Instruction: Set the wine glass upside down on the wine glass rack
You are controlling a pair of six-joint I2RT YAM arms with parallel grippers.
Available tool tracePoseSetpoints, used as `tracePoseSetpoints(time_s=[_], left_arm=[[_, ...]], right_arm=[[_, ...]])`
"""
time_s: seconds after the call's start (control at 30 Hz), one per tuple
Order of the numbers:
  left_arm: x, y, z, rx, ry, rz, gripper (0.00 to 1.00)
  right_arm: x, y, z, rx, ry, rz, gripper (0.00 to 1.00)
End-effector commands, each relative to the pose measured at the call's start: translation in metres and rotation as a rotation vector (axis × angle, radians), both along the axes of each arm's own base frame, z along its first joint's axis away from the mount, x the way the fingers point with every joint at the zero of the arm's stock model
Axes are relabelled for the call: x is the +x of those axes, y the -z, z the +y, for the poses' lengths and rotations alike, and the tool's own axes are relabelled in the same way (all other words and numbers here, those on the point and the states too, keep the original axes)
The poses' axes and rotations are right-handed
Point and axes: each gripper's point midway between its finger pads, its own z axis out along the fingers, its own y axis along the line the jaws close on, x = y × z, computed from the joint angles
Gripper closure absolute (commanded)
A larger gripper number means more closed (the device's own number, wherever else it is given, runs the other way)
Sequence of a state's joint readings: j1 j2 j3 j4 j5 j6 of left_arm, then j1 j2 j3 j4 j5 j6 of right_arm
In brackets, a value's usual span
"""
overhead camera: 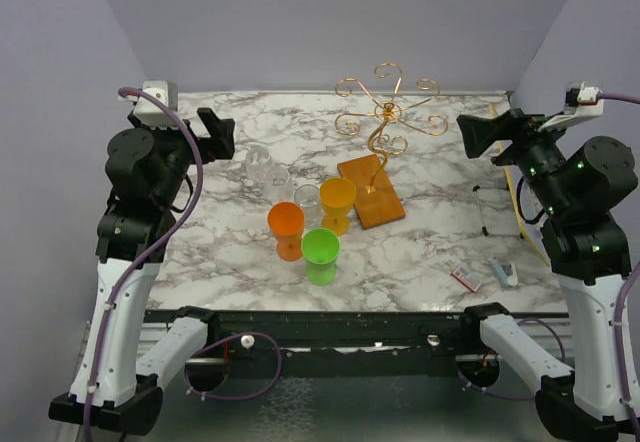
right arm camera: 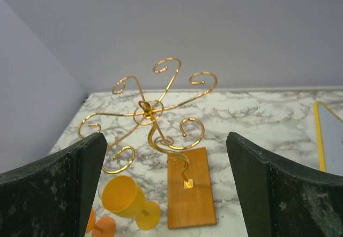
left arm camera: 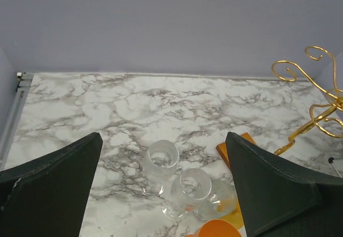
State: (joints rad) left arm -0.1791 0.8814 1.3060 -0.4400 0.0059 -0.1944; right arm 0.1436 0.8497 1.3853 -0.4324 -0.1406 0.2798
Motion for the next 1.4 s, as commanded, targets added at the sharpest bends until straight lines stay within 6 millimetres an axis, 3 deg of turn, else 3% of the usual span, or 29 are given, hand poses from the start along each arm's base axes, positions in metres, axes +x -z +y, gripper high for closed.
tracePoseSetpoints(time_s=[0.0,0.13,0.3,0.43,0.57,0.77,0.97,1.17,1.37], left_arm=[[0.003,-0.003,-0.017,-0.074,0.073,-0.037,0.01],[0.005,0.019,-0.033,-0.063,0.163,-0.004,0.01],[0.003,0.039,-0.071,-0.060,0.392,0.070,0.01],[0.000,0.047,-0.102,-0.117,0.570,0.145,0.12],[0.002,0.059,-0.120,-0.122,0.604,0.192,0.26],[-0.007,0.095,-0.175,-0.079,0.684,0.293,0.38],[-0.039,0.135,-0.234,0.163,0.831,0.271,0.44],[-0.033,0.177,-0.256,0.279,0.811,0.364,0.44],[-0.022,0.207,-0.265,0.313,0.761,0.431,0.41]], right_arm=[[-0.006,0.034,-0.005,0.043,0.030,0.115,0.00],[-0.010,0.062,0.003,0.037,-0.011,0.211,0.00],[-0.013,0.093,0.023,0.053,-0.120,0.378,0.04],[-0.012,0.131,0.034,0.055,-0.176,0.524,0.15],[-0.012,0.157,0.042,0.092,-0.208,0.582,0.20],[-0.009,0.174,0.050,0.115,-0.248,0.601,0.21],[-0.004,0.189,0.056,0.167,-0.263,0.636,0.25],[-0.006,0.189,0.059,0.196,-0.275,0.622,0.30],[-0.007,0.193,0.059,0.200,-0.277,0.631,0.30]])
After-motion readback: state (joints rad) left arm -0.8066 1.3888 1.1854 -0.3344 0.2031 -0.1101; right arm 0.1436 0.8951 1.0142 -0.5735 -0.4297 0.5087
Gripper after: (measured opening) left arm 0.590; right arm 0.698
